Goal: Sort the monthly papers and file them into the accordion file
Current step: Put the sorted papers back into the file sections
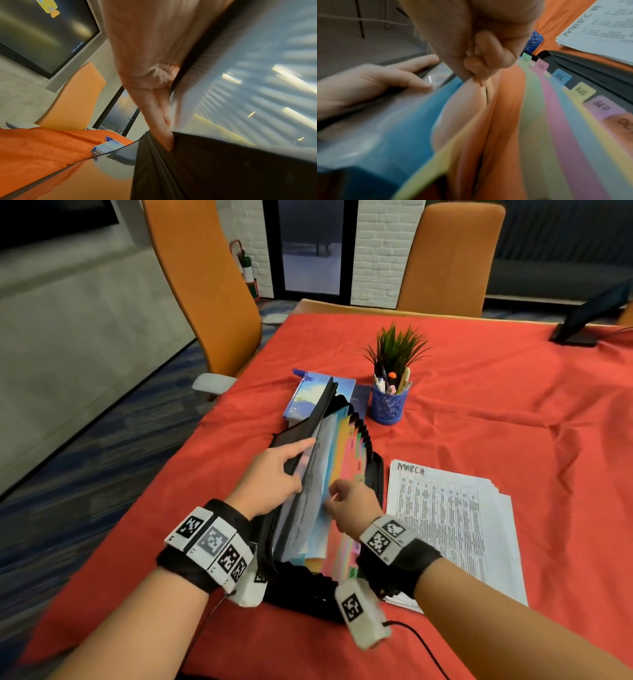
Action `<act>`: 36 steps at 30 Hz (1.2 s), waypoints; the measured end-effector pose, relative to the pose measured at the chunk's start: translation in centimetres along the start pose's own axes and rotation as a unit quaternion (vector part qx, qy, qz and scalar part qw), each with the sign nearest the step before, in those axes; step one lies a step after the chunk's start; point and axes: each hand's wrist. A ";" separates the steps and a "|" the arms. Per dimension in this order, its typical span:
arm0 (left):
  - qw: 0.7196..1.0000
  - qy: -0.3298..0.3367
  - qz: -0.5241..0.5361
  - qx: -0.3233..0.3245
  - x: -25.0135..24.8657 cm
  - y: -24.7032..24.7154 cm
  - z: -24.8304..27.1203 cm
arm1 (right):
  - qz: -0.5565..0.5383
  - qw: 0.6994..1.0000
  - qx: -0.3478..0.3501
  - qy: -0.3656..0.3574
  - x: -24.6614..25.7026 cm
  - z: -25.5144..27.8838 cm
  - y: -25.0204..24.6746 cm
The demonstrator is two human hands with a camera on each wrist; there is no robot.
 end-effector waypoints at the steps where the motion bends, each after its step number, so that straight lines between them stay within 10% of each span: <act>1: 1.000 0.005 -0.002 -0.003 -0.1 0.2 0.0 | 0.042 0.999 0.026 -0.011 0.1 0.0 0.3; 4: 1.000 0.001 0.002 0.007 0.1 0.0 -0.3 | 0.083 0.991 0.090 -0.047 -0.4 0.8 -0.7; 7: 1.000 0.001 0.018 0.014 0.3 -0.5 -0.6 | -0.102 0.994 0.040 -0.004 -2.9 1.7 -4.8; 10: 1.000 0.017 0.003 0.010 0.5 -0.6 -1.0 | -0.094 0.979 -0.120 0.132 -9.5 1.5 -9.7; 16: 1.000 0.005 0.024 0.017 0.7 -0.2 -1.3 | 0.146 0.883 -0.083 0.438 -19.6 4.2 -10.4; 22: 1.000 0.004 0.013 0.001 0.2 -0.4 -1.3 | 0.008 0.889 -0.173 0.423 -21.9 4.5 -10.2; 36: 1.000 -0.015 0.021 0.010 -0.2 -0.3 -1.1 | 0.206 0.919 -0.214 0.260 -22.4 6.2 -9.6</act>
Point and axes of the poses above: each hand's wrist, its own z-axis away from the middle knuckle, its own y-axis out of the palm, x = y × z, and after that the axes turned 4 degrees about y, right-handed
